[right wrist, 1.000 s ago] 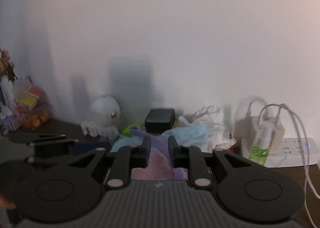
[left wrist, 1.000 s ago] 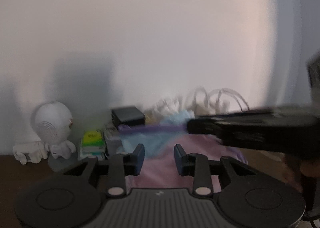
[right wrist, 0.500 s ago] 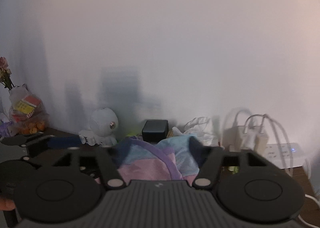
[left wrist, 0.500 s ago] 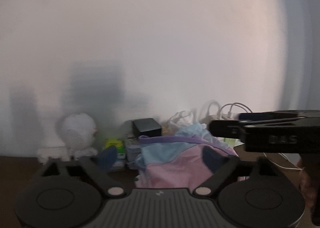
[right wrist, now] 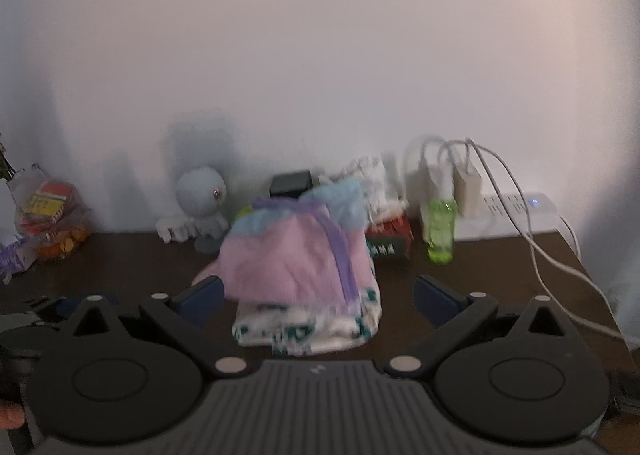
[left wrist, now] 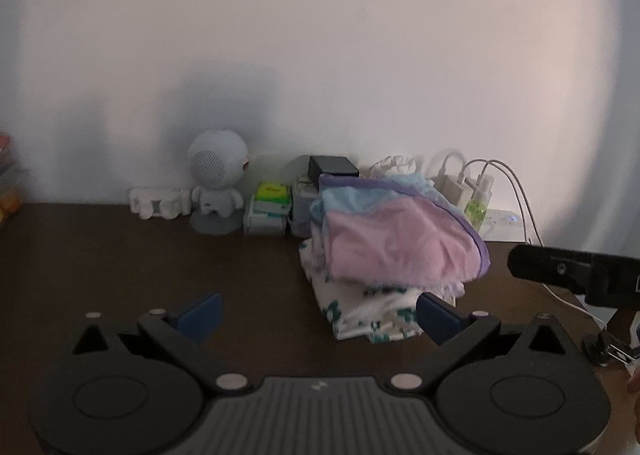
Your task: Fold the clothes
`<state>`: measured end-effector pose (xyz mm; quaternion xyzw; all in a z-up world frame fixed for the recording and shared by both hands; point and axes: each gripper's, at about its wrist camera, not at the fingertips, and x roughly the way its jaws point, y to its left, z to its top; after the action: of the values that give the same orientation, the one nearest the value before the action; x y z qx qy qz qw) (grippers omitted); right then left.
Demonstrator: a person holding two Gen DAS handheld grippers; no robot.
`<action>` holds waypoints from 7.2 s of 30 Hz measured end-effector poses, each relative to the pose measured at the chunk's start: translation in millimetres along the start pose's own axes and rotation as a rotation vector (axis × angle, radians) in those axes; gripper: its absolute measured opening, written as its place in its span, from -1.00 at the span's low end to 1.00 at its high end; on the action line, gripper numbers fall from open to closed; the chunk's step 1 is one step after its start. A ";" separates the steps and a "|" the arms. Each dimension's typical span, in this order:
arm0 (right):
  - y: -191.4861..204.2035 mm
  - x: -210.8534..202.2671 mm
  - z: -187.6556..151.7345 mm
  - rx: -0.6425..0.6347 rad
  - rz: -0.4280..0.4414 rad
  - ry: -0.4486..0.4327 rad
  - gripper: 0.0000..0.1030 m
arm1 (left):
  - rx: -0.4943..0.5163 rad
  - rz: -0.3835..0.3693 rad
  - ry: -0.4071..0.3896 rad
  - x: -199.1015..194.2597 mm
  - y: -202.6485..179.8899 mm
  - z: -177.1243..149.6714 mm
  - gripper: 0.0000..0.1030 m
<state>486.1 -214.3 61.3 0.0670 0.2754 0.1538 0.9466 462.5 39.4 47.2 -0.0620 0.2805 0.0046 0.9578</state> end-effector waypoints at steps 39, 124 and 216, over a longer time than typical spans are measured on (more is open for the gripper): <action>51.7 -200.1 -143.6 -0.100 -0.058 -0.008 0.99 | 0.114 0.039 -0.033 -220.2 -37.4 -120.6 1.00; 116.9 -290.7 -297.6 -0.154 -0.051 0.077 1.00 | 0.109 0.132 0.005 -301.2 -22.8 -279.3 0.96; 116.3 -295.1 -298.9 -0.162 -0.064 0.054 0.99 | 0.145 0.151 -0.043 -306.9 -25.3 -281.1 0.98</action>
<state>58.1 -188.8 -17.1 -0.0229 0.2893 0.1469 0.9456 54.2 -11.8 -19.4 0.0288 0.2632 0.0579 0.9626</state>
